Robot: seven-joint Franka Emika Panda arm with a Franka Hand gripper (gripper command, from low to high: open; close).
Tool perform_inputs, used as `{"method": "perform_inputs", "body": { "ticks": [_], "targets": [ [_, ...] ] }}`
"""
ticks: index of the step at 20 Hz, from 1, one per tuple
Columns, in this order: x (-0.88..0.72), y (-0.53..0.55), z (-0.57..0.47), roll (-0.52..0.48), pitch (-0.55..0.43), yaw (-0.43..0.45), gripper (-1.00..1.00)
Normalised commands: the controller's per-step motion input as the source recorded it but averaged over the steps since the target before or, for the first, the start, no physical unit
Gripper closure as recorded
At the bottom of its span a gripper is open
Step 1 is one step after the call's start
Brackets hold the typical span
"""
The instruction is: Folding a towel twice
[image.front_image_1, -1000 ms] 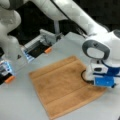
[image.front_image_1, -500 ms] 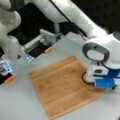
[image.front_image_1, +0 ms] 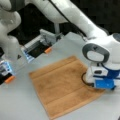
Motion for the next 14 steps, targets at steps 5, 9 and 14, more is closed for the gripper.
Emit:
{"method": "perform_inputs", "body": {
  "ticks": [5, 9, 14],
  "targets": [
    [0.16, 0.01, -0.04, -0.235, 0.088, 0.056, 1.00],
    [0.14, 0.02, -0.05, -0.210, 0.076, 0.060, 1.00],
    [0.12, 0.03, -0.05, -0.209, 0.063, 0.064, 1.00]
  ]
}}
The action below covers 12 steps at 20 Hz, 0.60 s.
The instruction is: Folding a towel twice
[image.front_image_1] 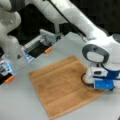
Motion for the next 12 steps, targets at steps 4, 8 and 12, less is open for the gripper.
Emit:
{"method": "perform_inputs", "body": {
  "ticks": [4, 8, 12],
  "targets": [
    [0.10, 0.03, -0.04, -0.218, 0.062, 0.072, 1.00],
    [0.06, 0.03, -0.03, -0.222, 0.062, 0.076, 1.00],
    [0.02, 0.03, 0.01, -0.209, 0.058, 0.082, 1.00]
  ]
}}
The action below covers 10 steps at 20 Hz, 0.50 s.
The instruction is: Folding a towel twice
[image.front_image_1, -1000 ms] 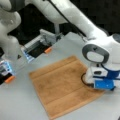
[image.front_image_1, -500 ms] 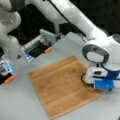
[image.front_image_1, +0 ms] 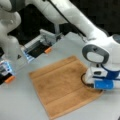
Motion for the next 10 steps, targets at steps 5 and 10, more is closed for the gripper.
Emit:
{"method": "perform_inputs", "body": {
  "ticks": [5, 10],
  "targets": [
    [0.01, 0.00, 0.15, -0.169, 0.075, 0.084, 1.00],
    [-0.04, 0.03, 0.30, -0.098, 0.034, 0.116, 1.00]
  ]
}}
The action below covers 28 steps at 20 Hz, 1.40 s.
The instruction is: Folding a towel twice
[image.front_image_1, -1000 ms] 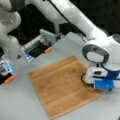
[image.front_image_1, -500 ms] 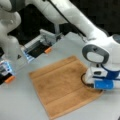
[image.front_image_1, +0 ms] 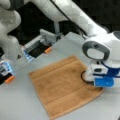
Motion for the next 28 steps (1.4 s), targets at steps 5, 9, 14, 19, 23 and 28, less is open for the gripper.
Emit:
{"method": "perform_inputs", "body": {
  "ticks": [5, 9, 14, 19, 23, 28],
  "targets": [
    [-0.17, 0.02, 0.10, -0.042, -0.074, 0.164, 1.00],
    [-0.32, 0.02, -0.08, -0.013, -0.205, 0.152, 1.00],
    [-0.52, 0.08, -0.16, -0.001, -0.272, 0.096, 1.00],
    [-0.73, -0.01, -0.21, -0.049, -0.336, -0.019, 1.00],
    [-0.86, -0.11, -0.16, -0.045, -0.335, -0.090, 1.00],
    [-0.99, -0.17, -0.05, -0.050, -0.352, -0.176, 1.00]
  ]
}}
